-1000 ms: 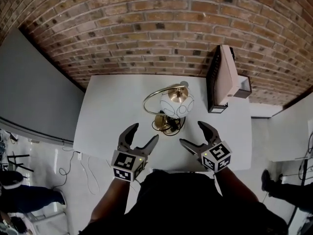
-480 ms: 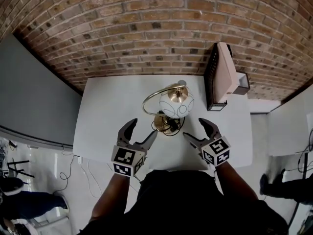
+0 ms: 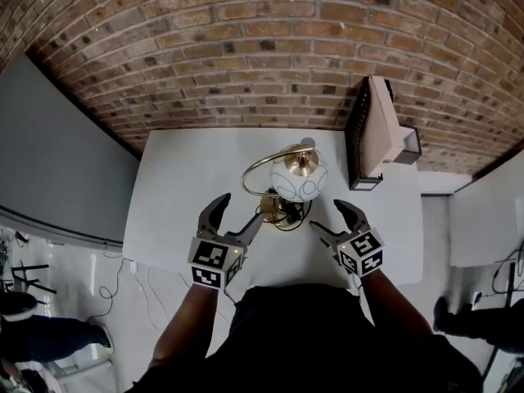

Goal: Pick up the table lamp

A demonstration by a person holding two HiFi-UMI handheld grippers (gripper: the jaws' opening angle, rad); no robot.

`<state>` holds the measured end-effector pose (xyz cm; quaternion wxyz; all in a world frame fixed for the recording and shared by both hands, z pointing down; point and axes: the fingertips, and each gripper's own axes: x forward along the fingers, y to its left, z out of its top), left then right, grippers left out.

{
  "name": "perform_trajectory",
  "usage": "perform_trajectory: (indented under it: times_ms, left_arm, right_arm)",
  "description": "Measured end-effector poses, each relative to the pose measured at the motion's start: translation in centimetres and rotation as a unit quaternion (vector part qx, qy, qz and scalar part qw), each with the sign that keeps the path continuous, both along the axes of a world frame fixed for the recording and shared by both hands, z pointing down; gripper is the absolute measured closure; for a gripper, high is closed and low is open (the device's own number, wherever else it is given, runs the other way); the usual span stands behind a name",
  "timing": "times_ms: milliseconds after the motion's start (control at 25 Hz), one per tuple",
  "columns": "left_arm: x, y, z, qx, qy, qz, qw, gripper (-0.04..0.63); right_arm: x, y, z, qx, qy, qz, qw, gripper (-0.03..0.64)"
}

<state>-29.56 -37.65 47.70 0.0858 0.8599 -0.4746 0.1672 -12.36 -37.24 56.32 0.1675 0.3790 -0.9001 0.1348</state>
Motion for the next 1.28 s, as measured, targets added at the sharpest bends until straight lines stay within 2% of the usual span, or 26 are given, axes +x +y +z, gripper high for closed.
perform_trajectory:
  times_ms: [320, 560, 720, 1280]
  left_arm:
    - [-0.8, -2.3, -0.9, 0.017, -0.016, -0.001, 0.9997, 0.253]
    - [0.2, -3.8, -1.9, 0.025, -0.001, 0.005, 0.9997, 0.260]
    - [0.9, -4.3, -2.2, 0.033, -0.006, 0.013, 0.9994, 0.303]
    - [0.9, -5.2, -1.9, 0.028, -0.011, 0.014, 0.9995, 0.351]
  right_arm:
    - [-0.5, -1.0, 1.8, -0.003, 0.020, -0.006, 1.000, 0.286]
    - [-0.7, -2.6, 3.5, -0.005, 0.039, -0.002, 0.999, 0.330]
    - [-1.1, -3.6, 4.7, -0.010, 0.046, -0.001, 0.999, 0.342]
    - [-2.7, -5.4, 8.4, -0.017, 0.084, -0.011, 0.996, 0.382]
